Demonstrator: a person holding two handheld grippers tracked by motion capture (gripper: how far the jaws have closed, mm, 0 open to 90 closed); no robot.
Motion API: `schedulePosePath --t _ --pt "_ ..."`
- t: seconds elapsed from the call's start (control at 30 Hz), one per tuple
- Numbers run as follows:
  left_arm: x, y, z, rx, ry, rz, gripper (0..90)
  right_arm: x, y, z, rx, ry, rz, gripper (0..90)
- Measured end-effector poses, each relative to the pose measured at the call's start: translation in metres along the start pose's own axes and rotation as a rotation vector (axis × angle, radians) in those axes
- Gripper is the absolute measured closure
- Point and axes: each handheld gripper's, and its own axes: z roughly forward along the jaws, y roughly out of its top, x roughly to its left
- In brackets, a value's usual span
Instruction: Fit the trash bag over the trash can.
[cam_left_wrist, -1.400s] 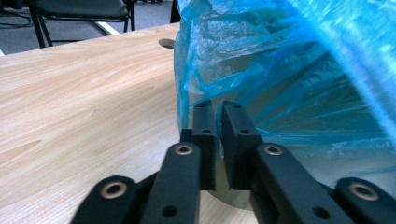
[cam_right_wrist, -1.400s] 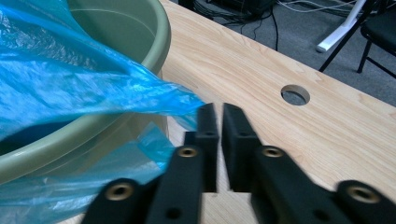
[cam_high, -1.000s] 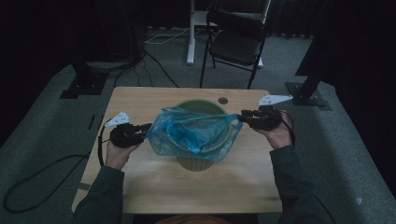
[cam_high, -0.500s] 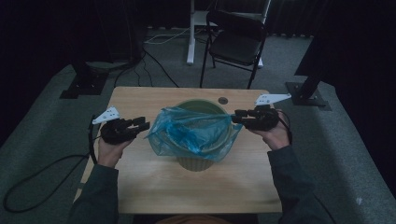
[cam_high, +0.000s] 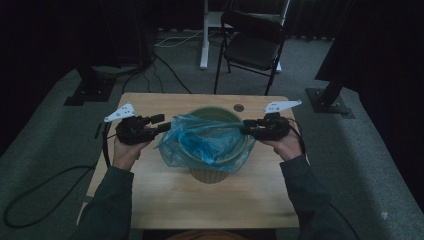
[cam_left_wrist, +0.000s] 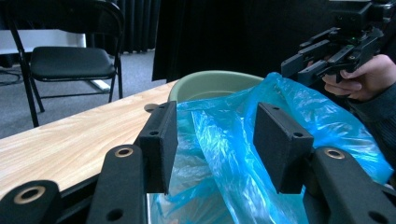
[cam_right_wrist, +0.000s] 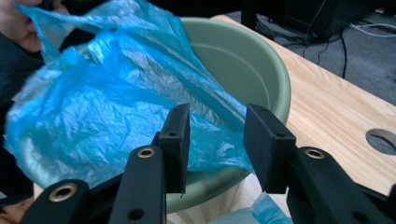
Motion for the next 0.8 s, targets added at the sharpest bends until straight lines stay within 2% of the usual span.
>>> schedulePosePath --t 0.1,0.13,0.17,0.2,0.23,0.27,0.33,0.37,0.4,0.5,0.57,0.6,0.73,0.8 --pt "-0.001 0.0 0.01 0.044 0.014 0.005 51.8 0.001 -0.002 0.004 0.029 -0.028 -0.016 61.3" --pt "-0.001 0.0 0.01 0.044 0.014 0.005 54.1 0.001 -0.002 0.004 0.029 -0.028 -0.016 61.3" --pt "-0.002 -0.001 0.016 0.082 0.029 0.015 54.1 0.001 -0.003 0.005 0.029 -0.03 -0.02 61.8" --pt "-0.003 -0.002 0.021 0.104 0.025 0.023 61.7 0.002 -0.004 0.003 0.025 -0.032 -0.018 63.5" --pt "-0.003 -0.002 0.021 0.104 0.025 0.023 63.2 0.001 -0.005 0.003 0.024 -0.034 -0.017 64.0" --pt "-0.005 -0.003 0.026 0.125 0.045 0.049 66.3 0.001 -0.005 0.002 0.022 -0.037 -0.016 65.2" --pt "-0.005 -0.003 0.026 0.125 0.045 0.049 69.1 0.001 -0.005 0.001 0.024 -0.042 -0.016 65.2" --pt "-0.005 -0.004 0.029 0.124 0.058 0.058 75.6 0.0 -0.007 0.0 0.035 -0.067 -0.022 69.1" --pt "-0.005 -0.004 0.03 0.121 0.064 0.058 78.4 0.0 -0.008 0.0 0.042 -0.075 -0.026 70.8" --pt "-0.004 -0.004 0.031 0.119 0.076 0.062 84.4 0.0 -0.01 -0.002 0.037 -0.072 -0.02 74.1" --pt "-0.003 -0.004 0.032 0.11 0.085 0.054 86.7 0.001 -0.01 -0.005 0.023 -0.071 -0.019 84.2" --pt "-0.002 -0.004 0.032 0.108 0.087 0.052 87.7 0.001 -0.01 -0.006 0.027 -0.076 -0.021 86.2" --pt "-0.001 -0.004 0.032 0.104 0.095 0.048 89.0 0.001 -0.011 -0.006 0.033 -0.08 -0.025 89.1" --pt "0.003 -0.007 0.032 0.092 0.114 0.026 89.2 0.0 -0.014 -0.008 0.038 -0.076 -0.021 90.0"
